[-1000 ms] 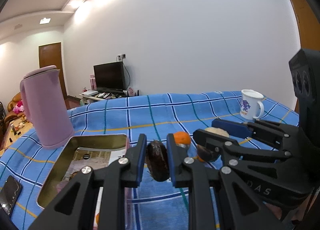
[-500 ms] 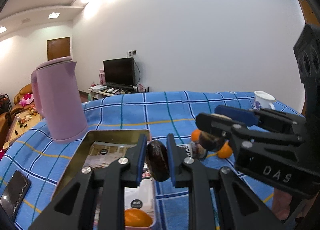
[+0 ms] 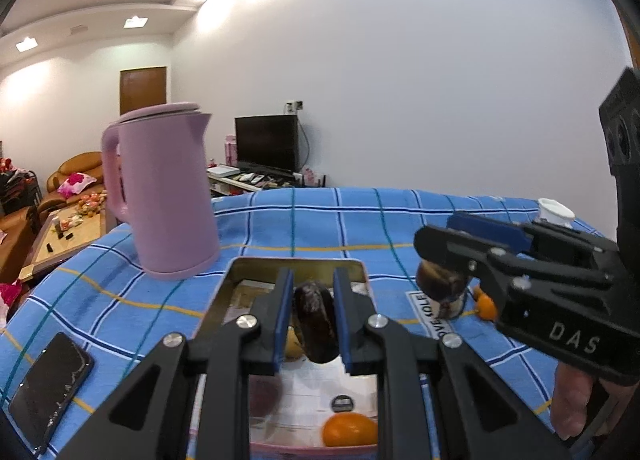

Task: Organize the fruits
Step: 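Carry the dark brown piece and white-topped cylinder over the pink tin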

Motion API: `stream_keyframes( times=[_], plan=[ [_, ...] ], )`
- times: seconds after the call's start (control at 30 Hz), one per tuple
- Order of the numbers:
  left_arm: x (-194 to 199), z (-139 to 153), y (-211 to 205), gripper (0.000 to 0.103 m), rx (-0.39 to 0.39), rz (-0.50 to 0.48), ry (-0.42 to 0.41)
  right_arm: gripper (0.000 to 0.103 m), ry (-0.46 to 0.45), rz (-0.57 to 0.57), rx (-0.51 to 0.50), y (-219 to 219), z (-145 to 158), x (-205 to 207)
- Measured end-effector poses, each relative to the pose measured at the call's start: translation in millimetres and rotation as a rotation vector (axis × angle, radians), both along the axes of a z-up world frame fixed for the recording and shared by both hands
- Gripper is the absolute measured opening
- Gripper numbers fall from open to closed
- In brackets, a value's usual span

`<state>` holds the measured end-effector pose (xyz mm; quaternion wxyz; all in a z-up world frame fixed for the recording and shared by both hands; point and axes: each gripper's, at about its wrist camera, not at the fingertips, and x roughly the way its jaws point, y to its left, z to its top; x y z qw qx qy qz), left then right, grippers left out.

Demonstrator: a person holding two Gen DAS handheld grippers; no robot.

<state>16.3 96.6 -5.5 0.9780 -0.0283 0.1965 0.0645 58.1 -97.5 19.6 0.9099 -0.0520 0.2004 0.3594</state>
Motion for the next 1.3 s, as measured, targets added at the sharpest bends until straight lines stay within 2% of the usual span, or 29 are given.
stream_keyframes(
  times=[0.47, 1.3],
  plan=[
    [-2, -3, 30, 0.021, -0.018, 0.056, 0.012, 0.039, 0.036, 0.05, -0.007, 30, -12, 2],
    [11, -16, 33, 0.021, -0.019, 0.051, 0.086, 0.039, 0.11, 0.067, -0.032, 46, -33, 12]
  ],
)
